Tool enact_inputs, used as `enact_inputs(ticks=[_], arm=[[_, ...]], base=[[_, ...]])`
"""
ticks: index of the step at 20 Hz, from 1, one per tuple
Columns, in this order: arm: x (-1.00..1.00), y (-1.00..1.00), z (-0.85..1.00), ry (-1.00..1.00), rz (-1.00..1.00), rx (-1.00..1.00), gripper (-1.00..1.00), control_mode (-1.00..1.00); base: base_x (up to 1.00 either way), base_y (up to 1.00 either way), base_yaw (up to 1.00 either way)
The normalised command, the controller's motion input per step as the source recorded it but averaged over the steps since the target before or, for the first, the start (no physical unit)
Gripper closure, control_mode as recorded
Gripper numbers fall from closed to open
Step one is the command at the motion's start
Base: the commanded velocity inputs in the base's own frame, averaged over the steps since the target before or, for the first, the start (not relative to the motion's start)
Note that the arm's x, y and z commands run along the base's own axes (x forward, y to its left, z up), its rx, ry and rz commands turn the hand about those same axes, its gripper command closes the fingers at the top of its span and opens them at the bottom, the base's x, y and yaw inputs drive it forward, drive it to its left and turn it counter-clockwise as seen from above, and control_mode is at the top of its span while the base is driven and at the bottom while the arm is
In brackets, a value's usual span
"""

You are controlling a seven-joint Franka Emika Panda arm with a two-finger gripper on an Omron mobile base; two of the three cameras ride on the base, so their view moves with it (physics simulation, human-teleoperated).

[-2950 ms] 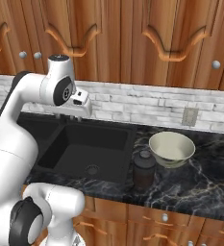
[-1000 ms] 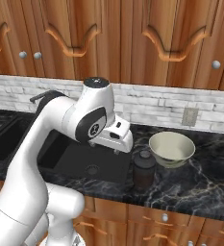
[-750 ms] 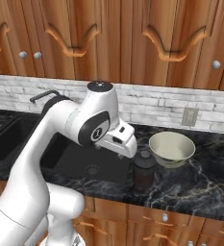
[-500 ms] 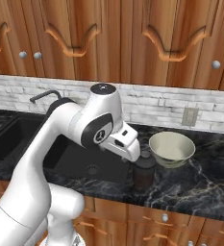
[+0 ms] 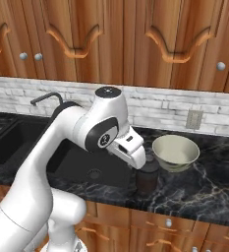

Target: Place the bowl in the left basin and the jug in the right basin of the sink.

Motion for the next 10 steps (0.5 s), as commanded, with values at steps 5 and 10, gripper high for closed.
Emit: enact_inputs(ticks=[5, 10], arm=[[0.11, -0.12, -0.09, 0.0, -0.05, 0.0, -1.0, -1.0], [0.19, -0.06, -0.13, 0.0, 0.0, 0.0, -1.0, -1.0]], base=[[0.0, 0.0, 0.0], [0.0, 0.0, 0.0]])
